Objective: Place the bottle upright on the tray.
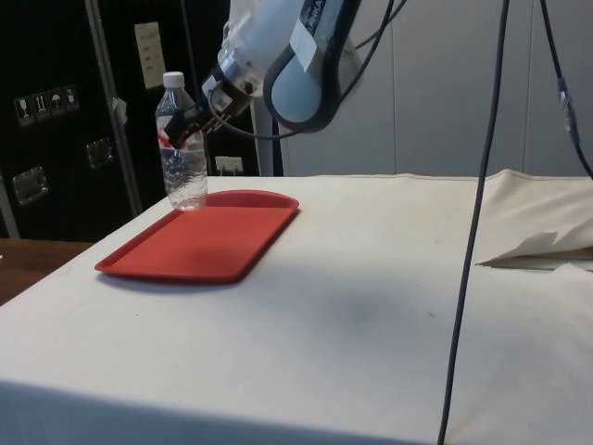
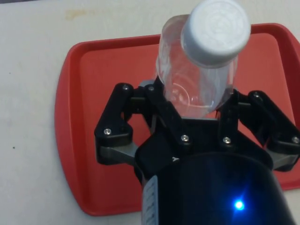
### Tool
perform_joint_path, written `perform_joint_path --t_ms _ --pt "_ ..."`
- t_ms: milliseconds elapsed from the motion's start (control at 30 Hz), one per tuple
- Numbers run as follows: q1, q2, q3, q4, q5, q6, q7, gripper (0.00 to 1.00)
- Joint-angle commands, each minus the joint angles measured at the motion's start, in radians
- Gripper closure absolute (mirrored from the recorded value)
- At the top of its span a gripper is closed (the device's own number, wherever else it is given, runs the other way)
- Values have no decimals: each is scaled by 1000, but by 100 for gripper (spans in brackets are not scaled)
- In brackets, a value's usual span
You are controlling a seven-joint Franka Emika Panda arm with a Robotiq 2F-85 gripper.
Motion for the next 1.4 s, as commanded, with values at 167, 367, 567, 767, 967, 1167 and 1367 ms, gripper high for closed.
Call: perform_joint_path --t_ms 167,367,567,767,967,1167,1367 --pt "-36 2 37 -2 -36 2 37 65" --pt "-47 15 40 -2 -55 0 66 65" --pt "-53 25 39 -1 -66 -1 86 65" --pt "-23 38 -2 0 -35 -3 73 65" --pt "-54 49 33 12 -79 -11 102 65" --pt "-42 53 17 16 -64 -13 93 65" --pt "-26 58 -3 18 -47 -13 82 65"
